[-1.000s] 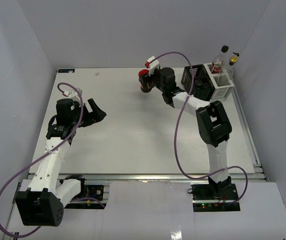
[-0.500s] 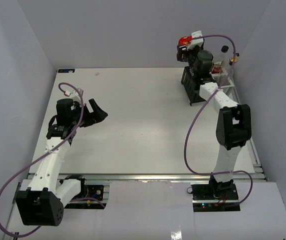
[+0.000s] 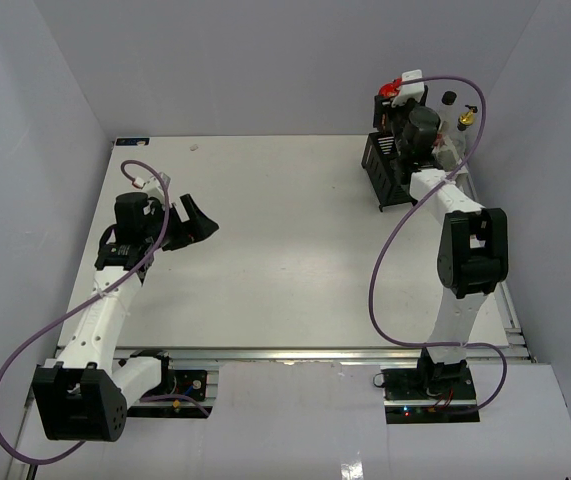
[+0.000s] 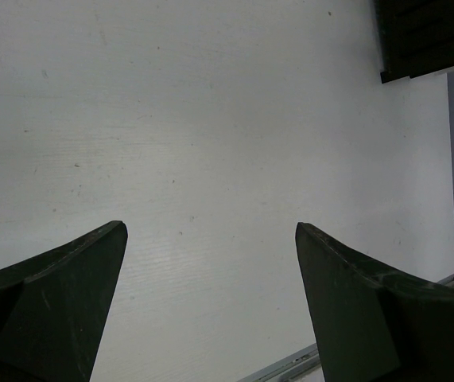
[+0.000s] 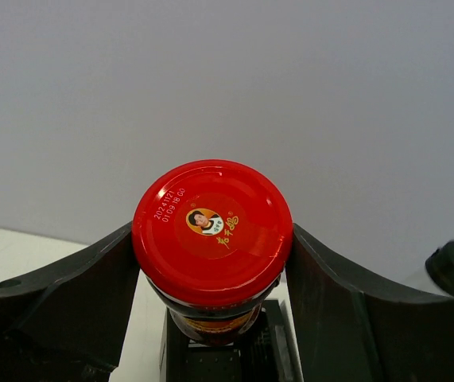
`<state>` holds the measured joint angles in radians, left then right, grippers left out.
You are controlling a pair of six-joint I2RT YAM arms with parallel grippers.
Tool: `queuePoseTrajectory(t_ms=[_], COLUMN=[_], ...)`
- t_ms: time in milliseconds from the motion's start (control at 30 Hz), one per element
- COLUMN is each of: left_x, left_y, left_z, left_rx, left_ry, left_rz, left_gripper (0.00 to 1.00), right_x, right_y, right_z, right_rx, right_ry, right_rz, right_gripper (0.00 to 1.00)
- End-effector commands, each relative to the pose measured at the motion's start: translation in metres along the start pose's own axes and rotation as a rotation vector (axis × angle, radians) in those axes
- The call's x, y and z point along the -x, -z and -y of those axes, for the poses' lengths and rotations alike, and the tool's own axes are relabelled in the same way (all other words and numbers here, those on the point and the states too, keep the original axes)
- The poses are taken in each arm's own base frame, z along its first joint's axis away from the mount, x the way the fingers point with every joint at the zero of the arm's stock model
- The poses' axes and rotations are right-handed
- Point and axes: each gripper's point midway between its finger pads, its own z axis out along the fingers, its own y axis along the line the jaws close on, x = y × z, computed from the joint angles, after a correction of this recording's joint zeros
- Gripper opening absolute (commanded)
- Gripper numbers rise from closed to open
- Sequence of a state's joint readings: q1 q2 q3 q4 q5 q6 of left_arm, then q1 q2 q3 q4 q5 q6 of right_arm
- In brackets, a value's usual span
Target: Organize the condiment bottles
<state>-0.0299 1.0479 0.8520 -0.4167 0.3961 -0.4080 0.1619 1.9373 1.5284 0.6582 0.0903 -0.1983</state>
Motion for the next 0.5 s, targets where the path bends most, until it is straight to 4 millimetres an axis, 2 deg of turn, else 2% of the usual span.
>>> queuePoseTrajectory(t_ms=[0, 200, 467], left_x=[0.015, 0.015, 0.011], left_y=[0.002, 0.002, -0.003], left_z=[0.015, 0.014, 0.009], left_rx=[-0.057, -0.055, -0.041], left_ry=[-0.025, -0.016, -0.014], left_rz=[0.034, 0.035, 0.028], left_gripper=[0.98, 0.98, 0.98], right_x=[0.086, 0.062, 0.033], right_y=[0.013, 0.016, 0.011], right_z=[0.041, 0.048, 0.049], right_rx=[-0.101, -0.145, -0.155], right_ry=[-0.009, -0.028, -0.069], right_rz=[0.256, 0.206, 0.135], right_gripper=[0.08, 0.08, 0.08])
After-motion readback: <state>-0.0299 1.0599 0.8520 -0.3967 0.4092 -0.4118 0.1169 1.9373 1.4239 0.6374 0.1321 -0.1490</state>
